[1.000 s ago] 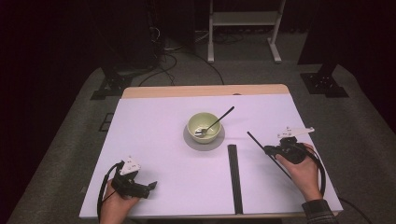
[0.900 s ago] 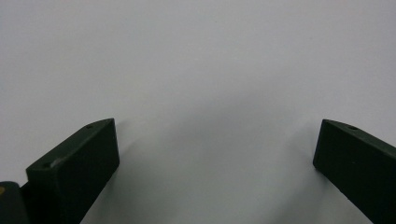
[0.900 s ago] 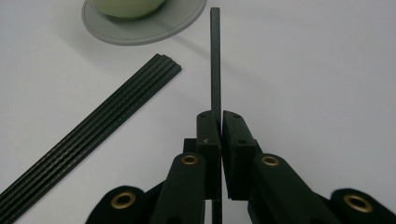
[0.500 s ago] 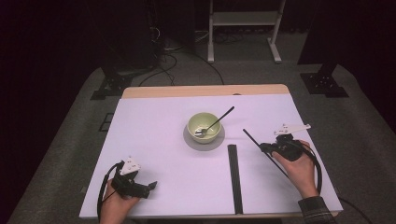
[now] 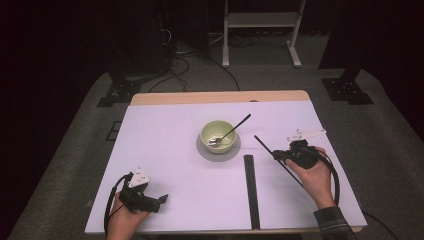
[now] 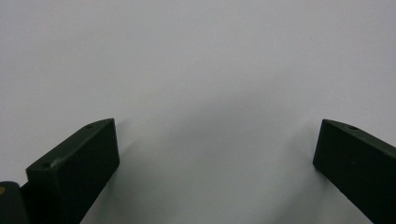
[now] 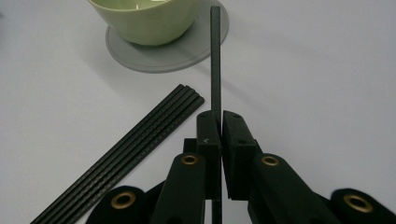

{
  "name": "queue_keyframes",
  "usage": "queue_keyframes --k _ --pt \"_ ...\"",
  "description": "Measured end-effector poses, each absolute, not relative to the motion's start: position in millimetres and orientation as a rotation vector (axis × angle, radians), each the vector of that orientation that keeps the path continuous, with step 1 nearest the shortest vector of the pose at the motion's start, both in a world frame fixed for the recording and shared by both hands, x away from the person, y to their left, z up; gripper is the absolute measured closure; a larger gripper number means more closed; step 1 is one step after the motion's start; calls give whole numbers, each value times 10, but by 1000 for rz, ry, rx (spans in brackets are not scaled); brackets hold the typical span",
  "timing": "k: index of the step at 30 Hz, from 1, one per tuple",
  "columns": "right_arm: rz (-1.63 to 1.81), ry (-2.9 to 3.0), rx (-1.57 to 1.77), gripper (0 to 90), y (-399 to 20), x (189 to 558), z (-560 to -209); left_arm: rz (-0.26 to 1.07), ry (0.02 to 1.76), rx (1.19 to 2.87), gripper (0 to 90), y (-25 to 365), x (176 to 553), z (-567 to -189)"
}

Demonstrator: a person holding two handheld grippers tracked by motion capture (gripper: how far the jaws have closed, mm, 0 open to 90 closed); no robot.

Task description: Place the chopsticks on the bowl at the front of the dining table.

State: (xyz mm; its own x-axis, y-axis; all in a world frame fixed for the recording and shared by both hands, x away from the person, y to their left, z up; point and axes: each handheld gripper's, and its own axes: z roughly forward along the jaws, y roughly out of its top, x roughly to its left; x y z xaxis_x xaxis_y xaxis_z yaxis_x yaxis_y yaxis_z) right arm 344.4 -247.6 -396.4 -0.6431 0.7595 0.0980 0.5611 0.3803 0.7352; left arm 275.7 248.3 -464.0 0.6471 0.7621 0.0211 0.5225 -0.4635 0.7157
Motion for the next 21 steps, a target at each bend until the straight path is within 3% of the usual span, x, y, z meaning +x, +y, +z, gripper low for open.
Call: queue_keyframes --k 21 --pt "1128 2414 1148 860 -2245 3556 -3871 445 996 2169 0 2481 2755 -4641"
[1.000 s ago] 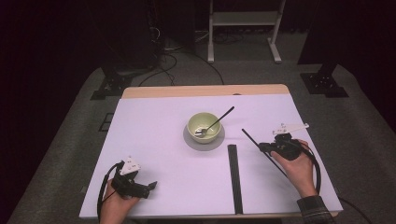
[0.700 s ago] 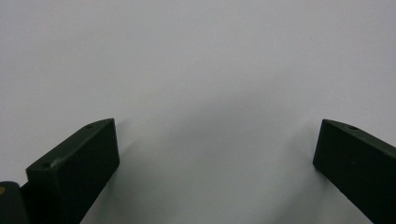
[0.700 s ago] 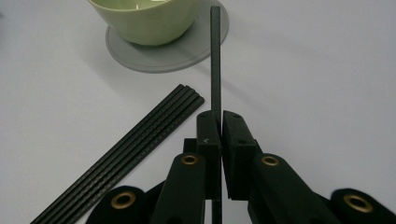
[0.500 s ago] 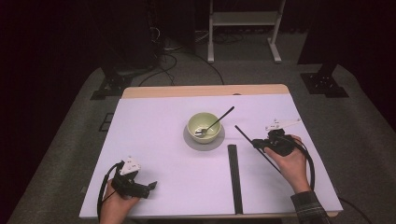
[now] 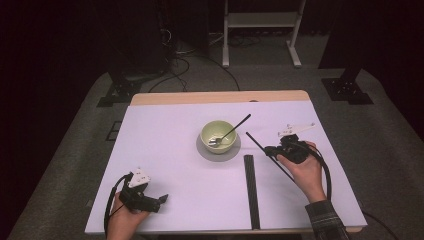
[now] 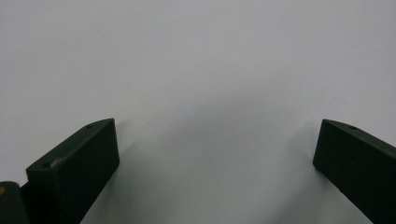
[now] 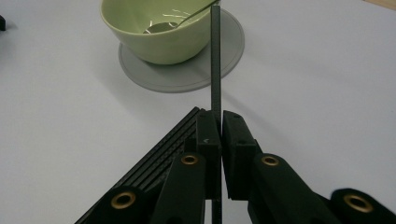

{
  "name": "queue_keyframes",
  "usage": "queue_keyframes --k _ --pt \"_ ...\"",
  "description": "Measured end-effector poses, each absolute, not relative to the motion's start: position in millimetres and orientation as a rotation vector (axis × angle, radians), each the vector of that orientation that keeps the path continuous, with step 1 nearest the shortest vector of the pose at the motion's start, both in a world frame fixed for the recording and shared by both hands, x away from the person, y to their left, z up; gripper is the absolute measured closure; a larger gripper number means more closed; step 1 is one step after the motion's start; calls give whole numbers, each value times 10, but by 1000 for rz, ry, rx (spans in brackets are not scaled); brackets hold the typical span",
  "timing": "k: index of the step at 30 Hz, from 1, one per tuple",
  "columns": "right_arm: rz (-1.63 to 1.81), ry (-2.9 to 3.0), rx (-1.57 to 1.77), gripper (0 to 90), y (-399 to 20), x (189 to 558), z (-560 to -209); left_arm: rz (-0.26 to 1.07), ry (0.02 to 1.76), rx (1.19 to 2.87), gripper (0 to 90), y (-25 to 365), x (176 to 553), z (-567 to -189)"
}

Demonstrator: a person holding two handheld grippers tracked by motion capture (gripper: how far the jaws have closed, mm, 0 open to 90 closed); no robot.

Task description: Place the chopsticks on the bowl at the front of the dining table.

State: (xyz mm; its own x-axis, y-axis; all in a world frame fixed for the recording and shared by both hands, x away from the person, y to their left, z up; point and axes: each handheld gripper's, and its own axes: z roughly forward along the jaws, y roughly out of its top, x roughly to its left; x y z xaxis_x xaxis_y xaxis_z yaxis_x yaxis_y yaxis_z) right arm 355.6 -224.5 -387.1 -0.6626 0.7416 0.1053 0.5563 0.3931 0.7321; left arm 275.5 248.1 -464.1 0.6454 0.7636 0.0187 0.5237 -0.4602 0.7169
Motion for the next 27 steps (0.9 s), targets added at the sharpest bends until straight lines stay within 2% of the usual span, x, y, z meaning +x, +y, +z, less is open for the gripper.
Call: queue_keyframes --k 27 --pt "1147 2422 1141 860 -2022 3711 -3774 447 992 2176 0 2485 2756 -4638"
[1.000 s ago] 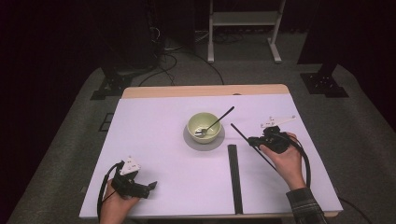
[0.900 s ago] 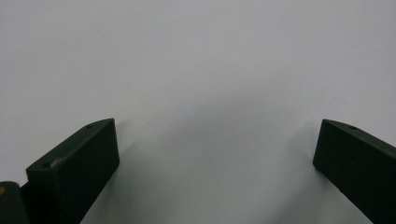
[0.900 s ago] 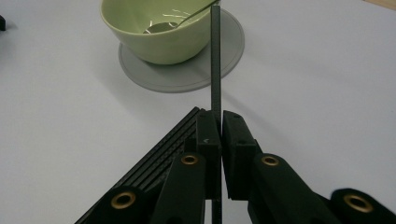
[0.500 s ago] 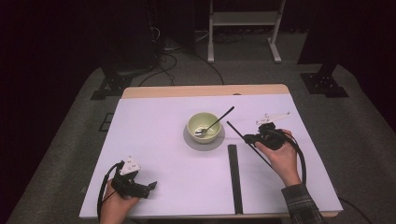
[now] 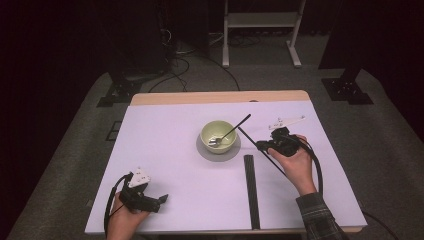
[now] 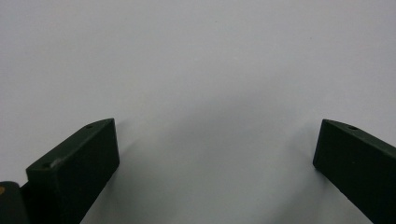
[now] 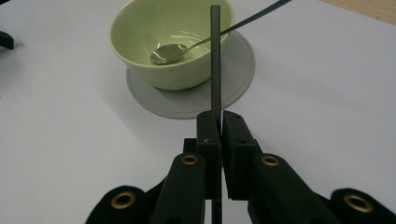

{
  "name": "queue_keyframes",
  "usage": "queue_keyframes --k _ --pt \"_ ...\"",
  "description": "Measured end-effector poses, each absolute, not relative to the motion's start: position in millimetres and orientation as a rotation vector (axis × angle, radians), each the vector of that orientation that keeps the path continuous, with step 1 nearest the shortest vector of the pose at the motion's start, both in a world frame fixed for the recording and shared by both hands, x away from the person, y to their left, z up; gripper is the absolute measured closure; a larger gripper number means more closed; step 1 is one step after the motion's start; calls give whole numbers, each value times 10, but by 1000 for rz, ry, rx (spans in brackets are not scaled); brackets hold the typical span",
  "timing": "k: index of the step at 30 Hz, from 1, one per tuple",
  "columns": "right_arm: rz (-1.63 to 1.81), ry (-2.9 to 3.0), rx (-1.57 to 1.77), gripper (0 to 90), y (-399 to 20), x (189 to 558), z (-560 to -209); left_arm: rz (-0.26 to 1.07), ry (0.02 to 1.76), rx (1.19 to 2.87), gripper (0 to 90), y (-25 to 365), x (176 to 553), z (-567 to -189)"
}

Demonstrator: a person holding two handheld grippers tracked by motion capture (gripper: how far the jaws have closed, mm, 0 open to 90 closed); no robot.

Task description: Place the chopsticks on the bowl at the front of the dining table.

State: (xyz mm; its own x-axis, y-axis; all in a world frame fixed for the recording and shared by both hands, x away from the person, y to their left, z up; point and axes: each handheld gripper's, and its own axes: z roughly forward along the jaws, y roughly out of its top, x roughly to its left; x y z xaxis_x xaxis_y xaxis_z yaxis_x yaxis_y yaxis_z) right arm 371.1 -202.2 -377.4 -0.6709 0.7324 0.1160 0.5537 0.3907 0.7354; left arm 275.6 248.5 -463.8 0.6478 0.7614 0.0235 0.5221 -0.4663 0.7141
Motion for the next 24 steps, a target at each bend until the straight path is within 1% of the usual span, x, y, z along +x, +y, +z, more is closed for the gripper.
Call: queue_keyframes --k 24 --pt "1153 2439 1136 860 -1796 3868 -3692 444 993 2175 0 2485 2756 -4639"
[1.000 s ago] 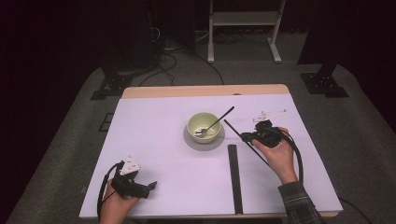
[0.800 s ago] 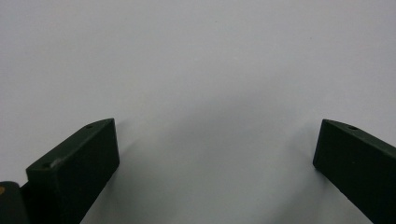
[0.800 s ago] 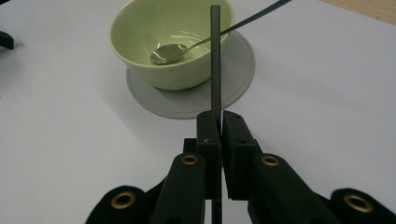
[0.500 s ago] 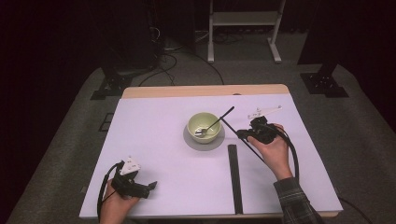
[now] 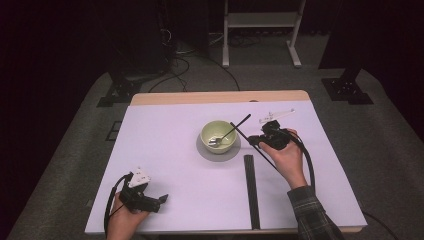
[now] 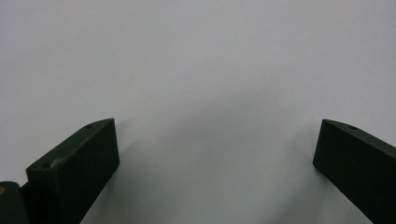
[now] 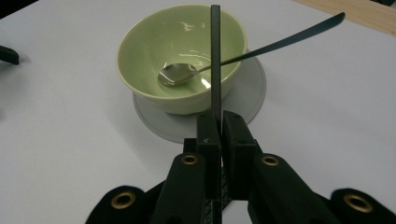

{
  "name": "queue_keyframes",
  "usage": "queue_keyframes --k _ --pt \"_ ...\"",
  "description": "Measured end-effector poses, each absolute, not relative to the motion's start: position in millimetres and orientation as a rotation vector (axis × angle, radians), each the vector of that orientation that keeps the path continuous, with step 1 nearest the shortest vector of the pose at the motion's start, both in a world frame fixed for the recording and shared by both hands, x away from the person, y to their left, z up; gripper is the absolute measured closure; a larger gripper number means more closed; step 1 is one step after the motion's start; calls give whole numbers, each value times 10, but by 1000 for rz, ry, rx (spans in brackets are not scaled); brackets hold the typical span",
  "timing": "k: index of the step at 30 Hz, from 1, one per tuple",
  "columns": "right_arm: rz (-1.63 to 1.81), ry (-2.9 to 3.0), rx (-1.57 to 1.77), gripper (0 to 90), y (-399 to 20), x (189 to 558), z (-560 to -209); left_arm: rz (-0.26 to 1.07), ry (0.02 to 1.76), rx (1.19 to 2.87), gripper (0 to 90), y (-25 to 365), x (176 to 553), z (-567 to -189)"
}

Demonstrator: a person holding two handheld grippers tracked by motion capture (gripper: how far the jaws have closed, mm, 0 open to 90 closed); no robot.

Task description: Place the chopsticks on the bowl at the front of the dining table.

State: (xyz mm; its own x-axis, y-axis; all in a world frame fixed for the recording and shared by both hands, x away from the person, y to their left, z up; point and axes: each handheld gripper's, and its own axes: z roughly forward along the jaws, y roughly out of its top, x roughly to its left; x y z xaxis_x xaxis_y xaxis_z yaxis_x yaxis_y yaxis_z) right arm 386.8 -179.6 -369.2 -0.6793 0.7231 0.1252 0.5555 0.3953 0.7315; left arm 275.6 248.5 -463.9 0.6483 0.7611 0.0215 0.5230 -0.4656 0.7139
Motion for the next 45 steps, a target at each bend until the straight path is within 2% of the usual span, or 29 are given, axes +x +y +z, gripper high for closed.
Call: queue_keyframes --k 45 --pt "1149 2443 1145 860 -1340 4222 -3557 447 992 2173 0 2485 2758 -4641"
